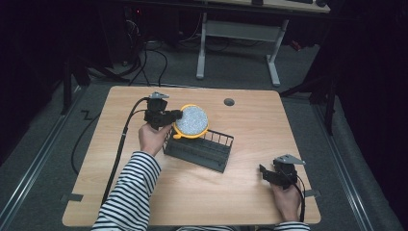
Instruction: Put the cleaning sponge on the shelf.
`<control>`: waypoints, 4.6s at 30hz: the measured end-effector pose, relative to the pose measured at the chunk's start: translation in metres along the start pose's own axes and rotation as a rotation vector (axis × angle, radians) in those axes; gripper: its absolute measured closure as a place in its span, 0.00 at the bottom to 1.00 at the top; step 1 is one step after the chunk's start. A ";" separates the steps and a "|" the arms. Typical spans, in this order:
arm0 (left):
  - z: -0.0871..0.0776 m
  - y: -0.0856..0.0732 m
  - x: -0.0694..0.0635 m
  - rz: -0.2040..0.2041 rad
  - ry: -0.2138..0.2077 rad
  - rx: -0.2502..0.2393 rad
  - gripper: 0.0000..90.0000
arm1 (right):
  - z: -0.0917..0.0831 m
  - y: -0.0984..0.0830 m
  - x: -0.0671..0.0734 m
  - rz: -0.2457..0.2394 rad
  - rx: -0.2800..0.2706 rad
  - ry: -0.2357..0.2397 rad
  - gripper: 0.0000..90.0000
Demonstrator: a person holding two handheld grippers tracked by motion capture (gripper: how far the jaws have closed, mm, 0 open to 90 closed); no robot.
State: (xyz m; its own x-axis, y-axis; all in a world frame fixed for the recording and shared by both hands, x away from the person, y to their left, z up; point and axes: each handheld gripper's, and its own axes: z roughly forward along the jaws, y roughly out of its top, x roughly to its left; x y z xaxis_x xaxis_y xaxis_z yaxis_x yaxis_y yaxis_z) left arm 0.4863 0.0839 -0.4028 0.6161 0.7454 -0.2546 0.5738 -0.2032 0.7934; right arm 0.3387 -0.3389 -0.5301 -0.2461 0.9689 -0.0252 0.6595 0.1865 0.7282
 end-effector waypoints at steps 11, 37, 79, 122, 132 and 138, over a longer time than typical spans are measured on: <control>0.006 -0.005 0.002 0.031 0.004 0.022 0.89 | 0.000 0.000 0.000 0.002 0.000 0.001 0.40; 0.008 -0.017 0.007 0.093 0.011 0.072 0.90 | 0.000 0.000 0.000 0.003 0.002 0.004 0.40; -0.048 -0.036 0.011 0.082 0.106 0.053 0.55 | 0.000 0.000 0.000 0.006 0.003 0.000 0.39; -0.154 -0.117 0.061 -0.149 0.262 0.009 0.39 | 0.000 0.000 0.000 0.006 0.002 0.000 0.39; -0.152 -0.143 0.067 -0.183 0.283 0.027 0.37 | 0.000 0.000 0.000 0.007 0.003 0.000 0.39; -0.143 -0.160 0.070 -0.199 0.295 0.050 0.34 | 0.000 0.000 0.000 0.007 0.003 0.000 0.39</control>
State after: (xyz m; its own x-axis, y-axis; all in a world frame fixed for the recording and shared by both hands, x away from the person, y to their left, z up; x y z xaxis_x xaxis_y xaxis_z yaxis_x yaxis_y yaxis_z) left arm 0.3603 0.2591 -0.4685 0.3113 0.9234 -0.2246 0.6973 -0.0613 0.7142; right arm 0.3392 -0.3390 -0.5301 -0.2411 0.9703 -0.0203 0.6631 0.1800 0.7265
